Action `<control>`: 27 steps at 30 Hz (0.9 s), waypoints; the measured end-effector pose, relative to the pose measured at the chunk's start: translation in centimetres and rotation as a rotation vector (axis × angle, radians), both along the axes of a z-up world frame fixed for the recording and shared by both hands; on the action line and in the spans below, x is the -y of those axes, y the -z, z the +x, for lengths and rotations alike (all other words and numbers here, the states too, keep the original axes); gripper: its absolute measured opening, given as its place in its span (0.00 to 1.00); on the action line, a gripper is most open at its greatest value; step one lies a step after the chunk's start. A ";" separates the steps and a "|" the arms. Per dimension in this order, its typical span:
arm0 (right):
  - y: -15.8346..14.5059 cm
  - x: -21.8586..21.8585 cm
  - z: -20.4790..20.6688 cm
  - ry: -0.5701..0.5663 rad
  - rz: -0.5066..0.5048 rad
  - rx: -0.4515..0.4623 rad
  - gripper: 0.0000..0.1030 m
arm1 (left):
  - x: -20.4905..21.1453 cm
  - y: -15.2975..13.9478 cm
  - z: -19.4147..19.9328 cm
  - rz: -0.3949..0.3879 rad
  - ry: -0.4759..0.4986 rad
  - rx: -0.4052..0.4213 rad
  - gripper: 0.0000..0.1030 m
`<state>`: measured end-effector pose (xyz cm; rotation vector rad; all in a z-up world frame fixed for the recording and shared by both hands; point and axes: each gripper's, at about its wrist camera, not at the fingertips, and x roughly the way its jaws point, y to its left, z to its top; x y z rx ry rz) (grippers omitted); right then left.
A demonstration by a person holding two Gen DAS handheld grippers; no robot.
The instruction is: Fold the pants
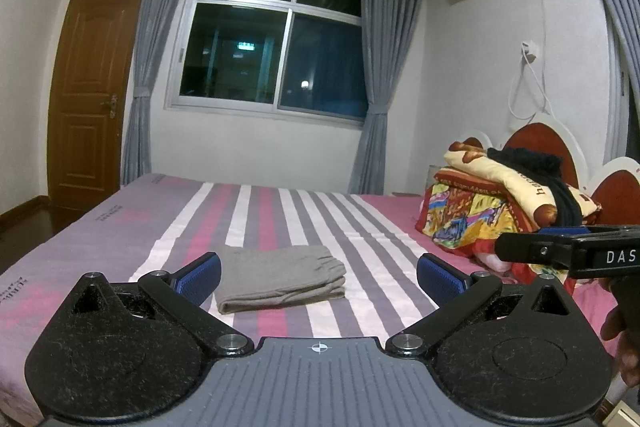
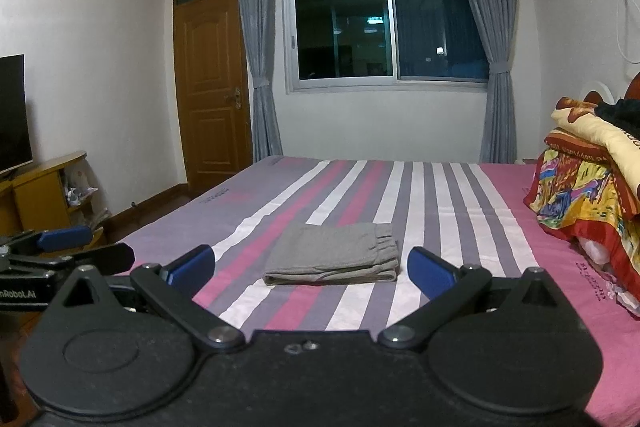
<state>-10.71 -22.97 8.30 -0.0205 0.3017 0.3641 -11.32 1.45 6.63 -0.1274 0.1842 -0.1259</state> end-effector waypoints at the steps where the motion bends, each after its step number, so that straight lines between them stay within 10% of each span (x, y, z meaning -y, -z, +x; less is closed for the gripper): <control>1: 0.0 0.1 0.0 -0.001 -0.001 0.000 1.00 | 0.0 0.0 0.0 -0.001 0.001 -0.001 1.00; 27: 0.0 0.2 0.0 0.005 0.000 -0.009 1.00 | 0.0 0.6 -0.2 0.000 0.009 0.001 1.00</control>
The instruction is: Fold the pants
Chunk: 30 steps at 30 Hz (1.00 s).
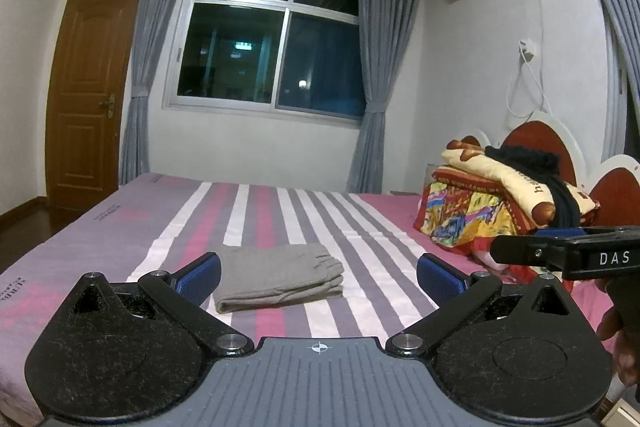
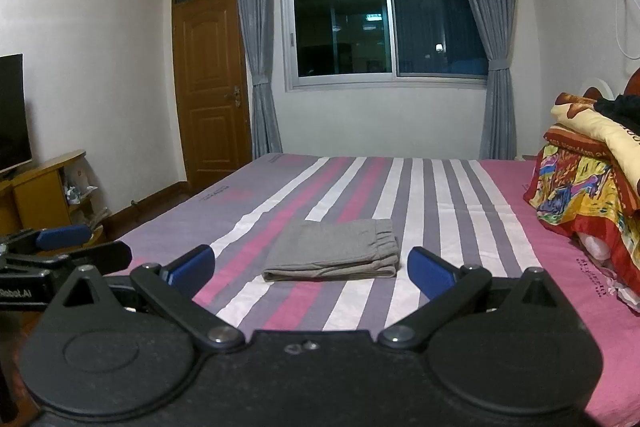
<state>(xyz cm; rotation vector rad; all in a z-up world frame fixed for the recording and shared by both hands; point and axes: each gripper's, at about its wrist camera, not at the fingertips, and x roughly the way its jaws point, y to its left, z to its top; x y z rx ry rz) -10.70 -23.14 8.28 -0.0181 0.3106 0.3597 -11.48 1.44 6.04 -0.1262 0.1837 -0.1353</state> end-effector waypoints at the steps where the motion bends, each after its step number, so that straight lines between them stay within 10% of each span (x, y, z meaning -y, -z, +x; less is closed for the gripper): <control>1: 0.0 0.0 -0.1 0.000 0.000 0.000 1.00 | 0.0 0.0 0.0 0.000 -0.001 -0.001 1.00; 30: 0.5 1.7 0.1 0.038 -0.022 0.017 1.00 | -0.8 -0.3 -0.2 0.051 0.009 0.018 1.00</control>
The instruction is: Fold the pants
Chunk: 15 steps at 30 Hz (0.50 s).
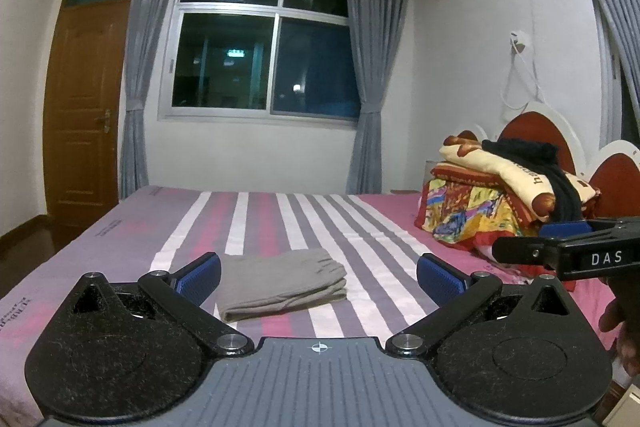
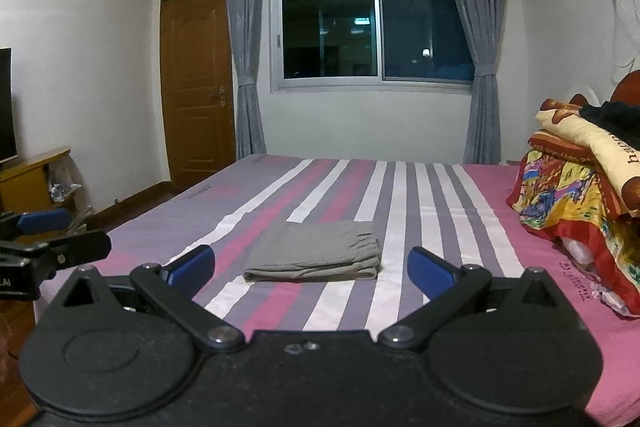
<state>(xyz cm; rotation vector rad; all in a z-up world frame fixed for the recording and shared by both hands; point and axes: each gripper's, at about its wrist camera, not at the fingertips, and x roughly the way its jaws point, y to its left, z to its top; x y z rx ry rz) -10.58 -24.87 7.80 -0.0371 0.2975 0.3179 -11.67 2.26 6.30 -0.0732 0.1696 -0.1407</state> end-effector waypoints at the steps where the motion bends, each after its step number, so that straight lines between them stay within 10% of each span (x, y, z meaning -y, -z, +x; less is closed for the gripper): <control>1: 0.0 0.1 0.0 0.002 -0.001 0.000 1.00 | 0.0 0.0 0.0 0.000 0.000 0.000 1.00; 15: 0.0 -0.1 0.4 0.003 -0.011 -0.008 1.00 | 0.0 -0.3 0.0 -0.010 0.007 -0.011 1.00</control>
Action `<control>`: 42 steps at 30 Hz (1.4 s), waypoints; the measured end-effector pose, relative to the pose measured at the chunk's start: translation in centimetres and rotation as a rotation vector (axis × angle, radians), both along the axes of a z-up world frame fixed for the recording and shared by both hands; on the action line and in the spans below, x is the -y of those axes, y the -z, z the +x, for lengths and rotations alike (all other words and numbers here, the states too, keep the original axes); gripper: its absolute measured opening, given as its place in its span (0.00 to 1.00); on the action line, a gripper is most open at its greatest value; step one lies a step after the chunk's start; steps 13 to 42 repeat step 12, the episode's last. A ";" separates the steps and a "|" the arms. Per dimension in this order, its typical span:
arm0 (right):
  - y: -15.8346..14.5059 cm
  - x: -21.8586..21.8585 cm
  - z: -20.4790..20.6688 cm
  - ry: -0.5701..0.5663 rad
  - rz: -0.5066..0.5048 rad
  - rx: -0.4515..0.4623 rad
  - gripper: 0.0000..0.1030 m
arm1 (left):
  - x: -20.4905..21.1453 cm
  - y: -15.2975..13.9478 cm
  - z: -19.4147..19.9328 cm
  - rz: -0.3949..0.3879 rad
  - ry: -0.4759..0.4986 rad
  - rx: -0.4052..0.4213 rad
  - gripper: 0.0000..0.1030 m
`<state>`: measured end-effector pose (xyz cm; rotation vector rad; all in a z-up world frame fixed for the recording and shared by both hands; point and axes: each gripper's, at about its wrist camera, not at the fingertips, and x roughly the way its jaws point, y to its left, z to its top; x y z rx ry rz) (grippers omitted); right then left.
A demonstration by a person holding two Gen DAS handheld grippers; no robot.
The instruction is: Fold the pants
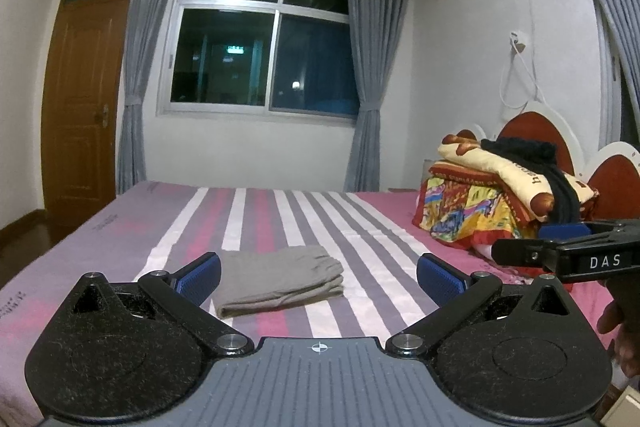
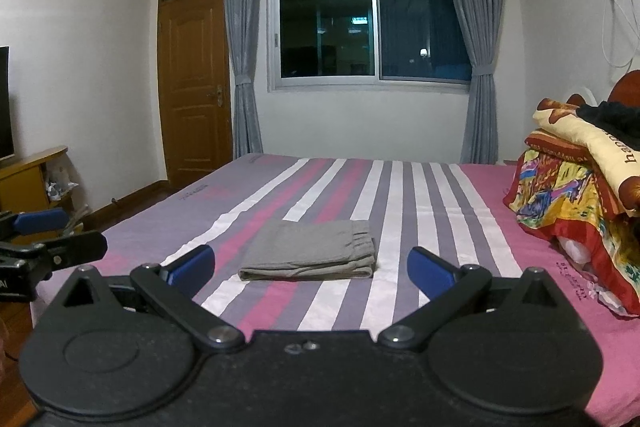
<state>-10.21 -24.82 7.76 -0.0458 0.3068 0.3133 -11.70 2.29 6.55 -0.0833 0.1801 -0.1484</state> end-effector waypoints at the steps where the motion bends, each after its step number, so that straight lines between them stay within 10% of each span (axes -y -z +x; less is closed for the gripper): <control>1: -0.1 -0.1 0.1 0.001 -0.002 -0.001 1.00 | -0.1 0.1 0.0 -0.001 -0.001 -0.002 1.00; 42: 0.3 -0.1 0.3 0.006 -0.001 -0.011 1.00 | -0.3 -0.1 0.0 -0.017 -0.014 0.017 1.00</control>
